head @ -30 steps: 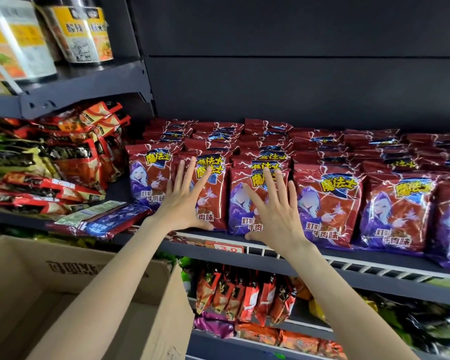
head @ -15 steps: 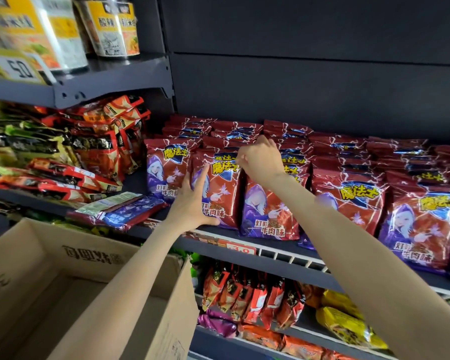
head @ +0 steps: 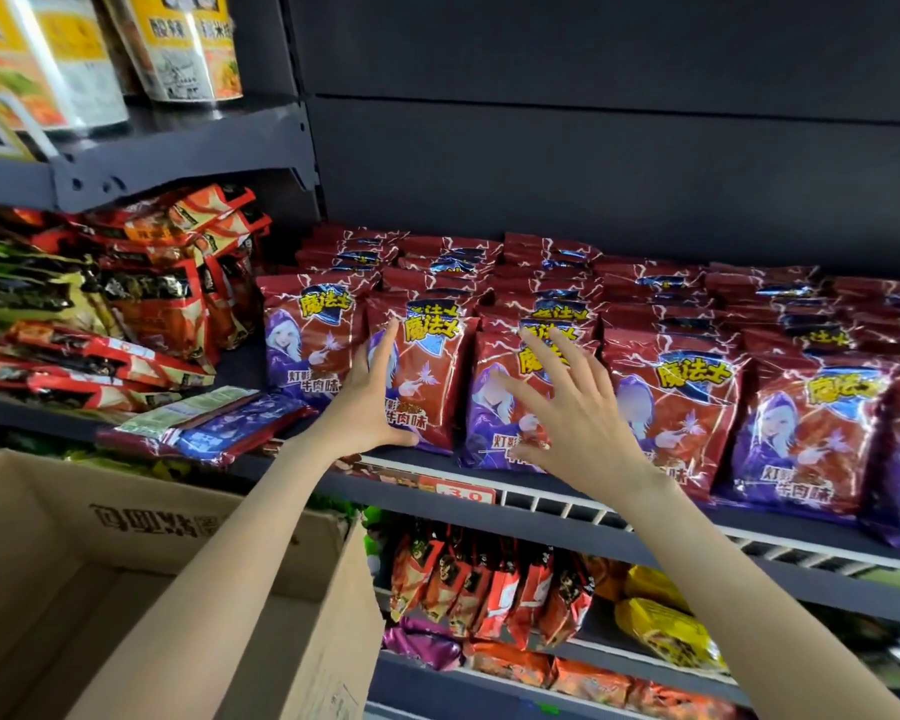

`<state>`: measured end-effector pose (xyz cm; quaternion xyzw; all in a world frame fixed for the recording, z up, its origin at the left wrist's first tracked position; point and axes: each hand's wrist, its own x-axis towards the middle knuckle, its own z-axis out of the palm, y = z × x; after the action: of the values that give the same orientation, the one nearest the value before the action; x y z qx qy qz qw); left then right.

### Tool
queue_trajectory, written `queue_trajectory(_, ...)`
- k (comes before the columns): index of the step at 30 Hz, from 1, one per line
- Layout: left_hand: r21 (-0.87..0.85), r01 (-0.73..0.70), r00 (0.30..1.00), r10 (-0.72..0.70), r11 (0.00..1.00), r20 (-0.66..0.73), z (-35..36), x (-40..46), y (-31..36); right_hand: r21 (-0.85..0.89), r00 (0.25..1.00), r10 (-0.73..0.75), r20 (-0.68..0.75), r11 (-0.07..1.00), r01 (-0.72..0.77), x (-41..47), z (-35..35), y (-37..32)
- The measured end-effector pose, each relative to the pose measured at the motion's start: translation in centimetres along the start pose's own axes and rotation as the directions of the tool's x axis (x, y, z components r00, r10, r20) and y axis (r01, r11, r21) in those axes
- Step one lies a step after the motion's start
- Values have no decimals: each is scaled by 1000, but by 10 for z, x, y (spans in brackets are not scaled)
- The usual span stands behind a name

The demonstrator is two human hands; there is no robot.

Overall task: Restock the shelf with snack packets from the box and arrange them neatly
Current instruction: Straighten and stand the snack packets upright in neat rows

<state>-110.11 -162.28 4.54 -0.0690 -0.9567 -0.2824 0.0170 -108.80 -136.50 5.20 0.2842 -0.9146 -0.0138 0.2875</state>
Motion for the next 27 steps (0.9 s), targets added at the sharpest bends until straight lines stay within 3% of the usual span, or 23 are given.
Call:
queue_trajectory(2, 21, -3, 1000, 3, 1000, 9, 1, -1, 1, -93, 991, -21, 135, 995, 34, -6, 8, 3)
queue_trajectory(6, 53, -6, 1000, 6, 999, 9, 1, 1, 0, -120, 983, 32, 182, 993, -10, -3, 15, -1)
queue_trajectory(11, 68, 20, 1000, -19, 997, -12, 2, -2, 3, -52, 991, 37, 132, 998, -30, -3, 16, 3)
queue_trajectory(16, 252, 41, 997, -22, 967, -77, 3, -6, 8, -10, 991, 26, 128, 1000, -25, -7, 11, 1)
queue_trajectory(19, 272, 71, 991, -37, 960, -129, 4, -12, 14, 84, 999, 53, -3, 995, -52, -23, -1, 6)
queue_trajectory(21, 286, 10, 962, 68, 958, -263, 9, -17, 22, 133, 975, 184, -122, 977, -168, -46, -9, 16)
queue_trajectory(23, 356, -148, 888, 282, 923, -363, 18, -20, 33, 111, 934, 318, -161, 947, -303, -72, -13, 30)
queue_trajectory(25, 459, -270, 844, 437, 846, -310, 31, -17, 44, 76, 910, 401, -107, 916, -395, -89, -12, 45)
queue_trajectory(27, 522, -286, 874, 442, 803, -201, 43, -13, 53, 81, 905, 426, 10, 901, -425, -95, -10, 54)
